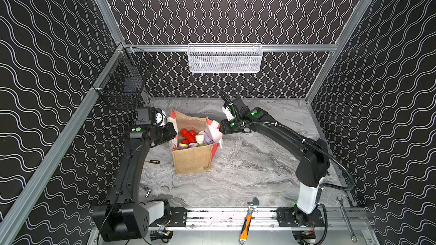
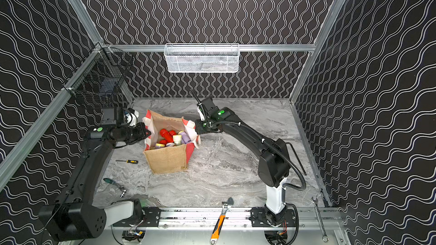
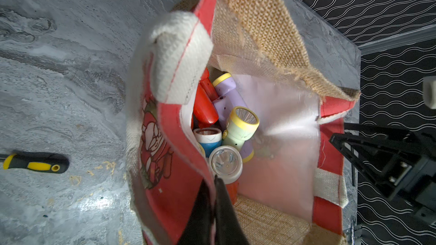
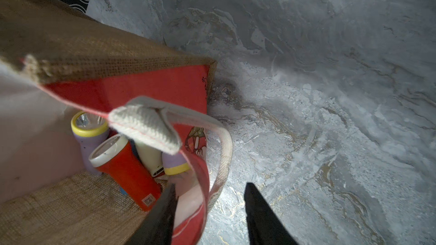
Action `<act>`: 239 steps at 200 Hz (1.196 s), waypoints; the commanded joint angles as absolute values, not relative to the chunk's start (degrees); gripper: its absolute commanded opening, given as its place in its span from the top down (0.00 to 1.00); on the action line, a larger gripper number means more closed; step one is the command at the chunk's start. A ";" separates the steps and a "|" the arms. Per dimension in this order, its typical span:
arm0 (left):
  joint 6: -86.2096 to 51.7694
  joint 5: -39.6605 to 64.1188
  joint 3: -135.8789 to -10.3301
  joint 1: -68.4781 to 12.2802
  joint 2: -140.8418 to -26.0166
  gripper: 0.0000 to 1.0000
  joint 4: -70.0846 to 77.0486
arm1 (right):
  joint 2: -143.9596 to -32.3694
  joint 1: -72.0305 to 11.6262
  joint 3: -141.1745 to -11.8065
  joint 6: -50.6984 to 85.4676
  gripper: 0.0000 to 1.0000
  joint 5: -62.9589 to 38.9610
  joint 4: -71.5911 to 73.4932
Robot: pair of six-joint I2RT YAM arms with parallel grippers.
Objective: Put the flashlights into the tote bags
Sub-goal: Pick up the canvas bag from the center of the board.
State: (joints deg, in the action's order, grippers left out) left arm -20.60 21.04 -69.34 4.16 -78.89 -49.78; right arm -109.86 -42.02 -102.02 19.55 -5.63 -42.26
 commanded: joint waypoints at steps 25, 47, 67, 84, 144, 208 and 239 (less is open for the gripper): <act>-20.05 21.94 -70.05 4.22 -79.89 0.92 -47.11 | -111.71 -42.10 -104.75 18.90 0.92 -9.13 -43.22; -20.27 22.48 -70.31 4.19 -80.63 0.92 -46.76 | -111.72 -42.09 -106.40 18.50 1.00 -9.49 -43.43; -20.51 22.88 -70.43 4.22 -81.10 0.94 -46.65 | -111.71 -42.10 -107.64 18.27 1.00 -9.49 -43.67; -21.00 23.78 -70.74 4.16 -81.30 0.95 -45.98 | -111.35 -42.02 -109.07 17.88 1.00 -9.53 -44.27; -22.53 25.20 -75.76 1.49 -82.42 1.00 -45.37 | -109.12 -40.83 -112.53 16.00 1.00 -6.76 -44.85; -28.02 24.61 -79.76 -7.49 -87.36 1.00 -40.86 | -106.77 -35.97 -113.44 14.18 1.00 -5.75 -46.52; -31.02 22.93 -80.77 -11.07 -90.18 1.00 -38.45 | -105.58 -32.83 -112.48 13.46 1.00 -6.73 -45.97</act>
State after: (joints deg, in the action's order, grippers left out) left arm -27.27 22.70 -79.77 -9.13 -88.88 -45.69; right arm -107.04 -34.70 -112.64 15.38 -6.55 -50.46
